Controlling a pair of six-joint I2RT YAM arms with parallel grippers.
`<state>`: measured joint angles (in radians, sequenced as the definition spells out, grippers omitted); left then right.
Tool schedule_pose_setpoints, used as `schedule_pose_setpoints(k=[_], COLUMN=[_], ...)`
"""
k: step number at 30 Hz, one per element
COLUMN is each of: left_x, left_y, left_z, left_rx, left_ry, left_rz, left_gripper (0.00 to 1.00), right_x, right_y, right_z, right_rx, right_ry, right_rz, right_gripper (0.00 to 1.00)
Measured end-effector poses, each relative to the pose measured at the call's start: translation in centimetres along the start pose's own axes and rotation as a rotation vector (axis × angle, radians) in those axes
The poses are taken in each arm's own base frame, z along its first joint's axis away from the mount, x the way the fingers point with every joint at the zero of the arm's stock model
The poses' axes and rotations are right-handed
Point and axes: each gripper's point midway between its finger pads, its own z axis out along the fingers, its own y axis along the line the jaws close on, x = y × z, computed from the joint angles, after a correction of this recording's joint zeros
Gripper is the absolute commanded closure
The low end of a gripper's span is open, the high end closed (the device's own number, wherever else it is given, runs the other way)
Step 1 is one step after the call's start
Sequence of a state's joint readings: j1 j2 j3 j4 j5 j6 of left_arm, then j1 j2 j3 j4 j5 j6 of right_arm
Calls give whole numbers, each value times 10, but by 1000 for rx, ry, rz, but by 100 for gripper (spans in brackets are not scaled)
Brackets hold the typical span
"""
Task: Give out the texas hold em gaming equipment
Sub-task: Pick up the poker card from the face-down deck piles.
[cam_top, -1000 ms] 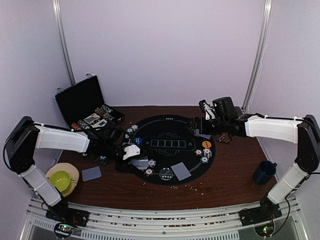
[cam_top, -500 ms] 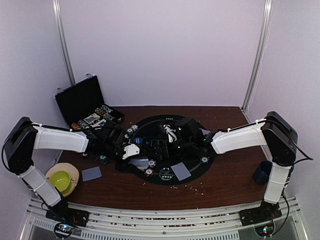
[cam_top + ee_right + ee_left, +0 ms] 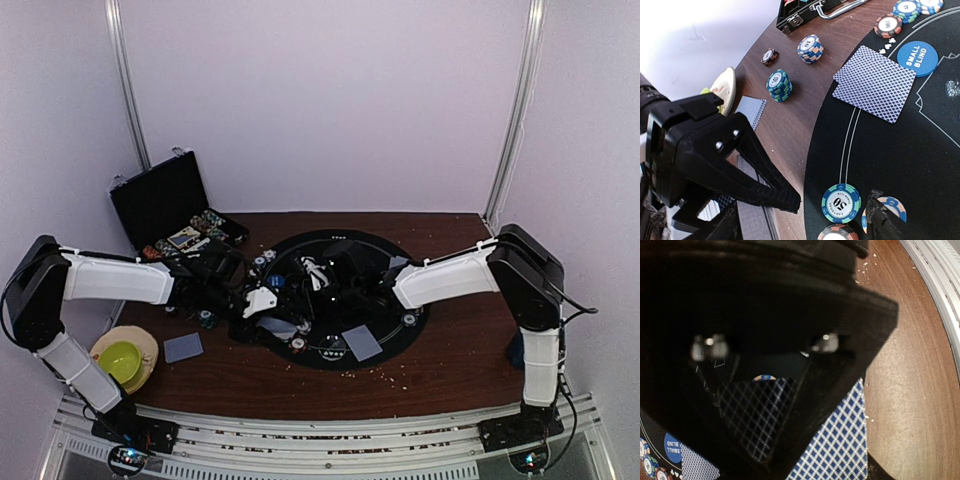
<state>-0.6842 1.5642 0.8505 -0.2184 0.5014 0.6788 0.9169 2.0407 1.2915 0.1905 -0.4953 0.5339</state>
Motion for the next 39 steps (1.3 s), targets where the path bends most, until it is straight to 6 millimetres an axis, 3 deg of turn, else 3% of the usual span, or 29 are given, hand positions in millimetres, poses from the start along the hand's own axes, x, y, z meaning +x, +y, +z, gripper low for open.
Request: schedule_pose_setpoints(k=[3,20,28,31,39], left_x=[2,3,4,4,7], left_y=[-2,-3,-3,-3,-3], left_z=[0,0,0,0,2], left_rx=[8,11,10,9,8], left_ry=[8,14,15,17,29], left_rz=[-3,-5,-5,-4,-9], left_gripper=[48,48,48,48,48], right_x=[4,11,14,15,19], right_y=[2,6,9,10,12], right_z=[0,-15,-24,-27,-29], right_rx=[7,30,30,29,21], right_ry=[10,41,75,86,112], right_rz=[-39,-103,-99,-103,-105], right_gripper=[33,52,72,85,90])
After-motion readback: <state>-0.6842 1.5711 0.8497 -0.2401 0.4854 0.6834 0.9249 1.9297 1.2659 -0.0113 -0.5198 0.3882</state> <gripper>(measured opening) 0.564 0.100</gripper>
